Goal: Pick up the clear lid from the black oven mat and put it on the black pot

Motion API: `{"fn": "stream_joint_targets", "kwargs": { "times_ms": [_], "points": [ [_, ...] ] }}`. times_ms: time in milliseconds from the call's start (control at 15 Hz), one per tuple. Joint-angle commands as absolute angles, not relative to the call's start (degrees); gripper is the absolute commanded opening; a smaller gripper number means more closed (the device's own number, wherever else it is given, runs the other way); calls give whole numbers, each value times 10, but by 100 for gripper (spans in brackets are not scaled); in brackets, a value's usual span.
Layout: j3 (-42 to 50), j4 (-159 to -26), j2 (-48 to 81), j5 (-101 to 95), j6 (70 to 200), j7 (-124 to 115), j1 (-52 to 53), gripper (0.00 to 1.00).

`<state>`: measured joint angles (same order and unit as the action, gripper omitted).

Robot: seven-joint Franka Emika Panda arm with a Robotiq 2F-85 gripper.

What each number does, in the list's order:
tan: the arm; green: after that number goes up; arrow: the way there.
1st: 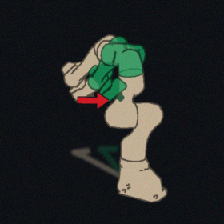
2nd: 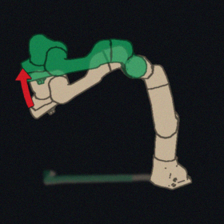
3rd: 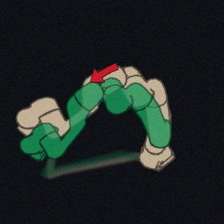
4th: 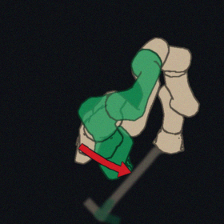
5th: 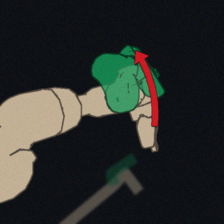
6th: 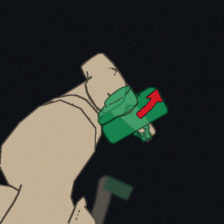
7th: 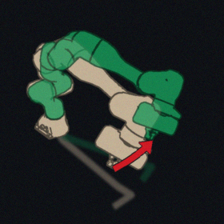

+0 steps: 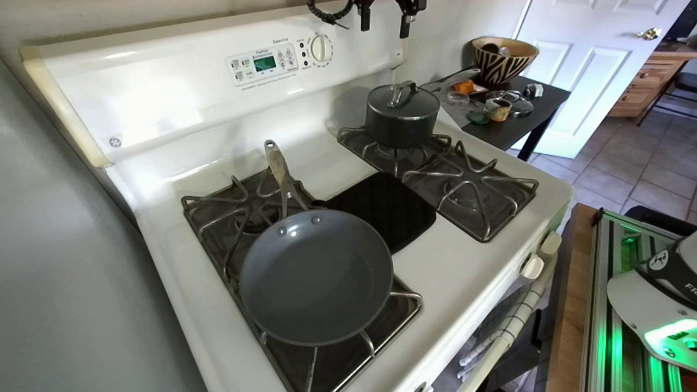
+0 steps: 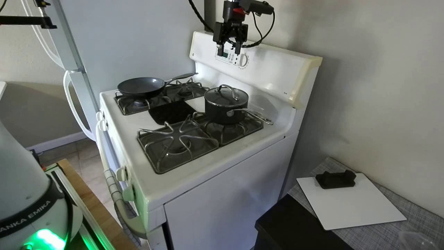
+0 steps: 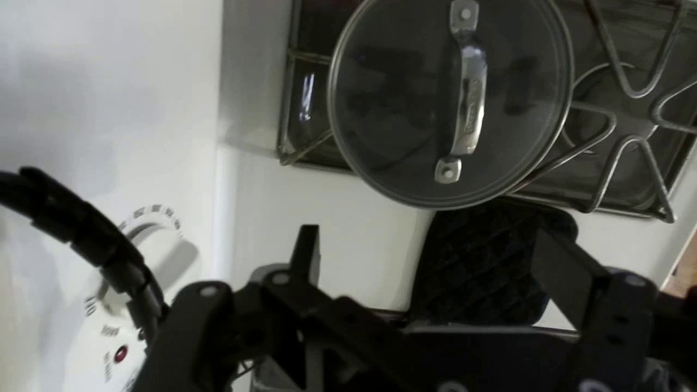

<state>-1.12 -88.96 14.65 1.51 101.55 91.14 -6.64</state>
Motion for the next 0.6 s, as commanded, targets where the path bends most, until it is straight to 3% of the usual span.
{"fn": "stream_joint_targets", "kwargs": {
  "times_ms": [0,533],
  "points": [
    [-8,-1008,57,23,1124,888,-57,100],
    [-6,-1160,-63,-75,1200,776,-30,100]
  ]
}}
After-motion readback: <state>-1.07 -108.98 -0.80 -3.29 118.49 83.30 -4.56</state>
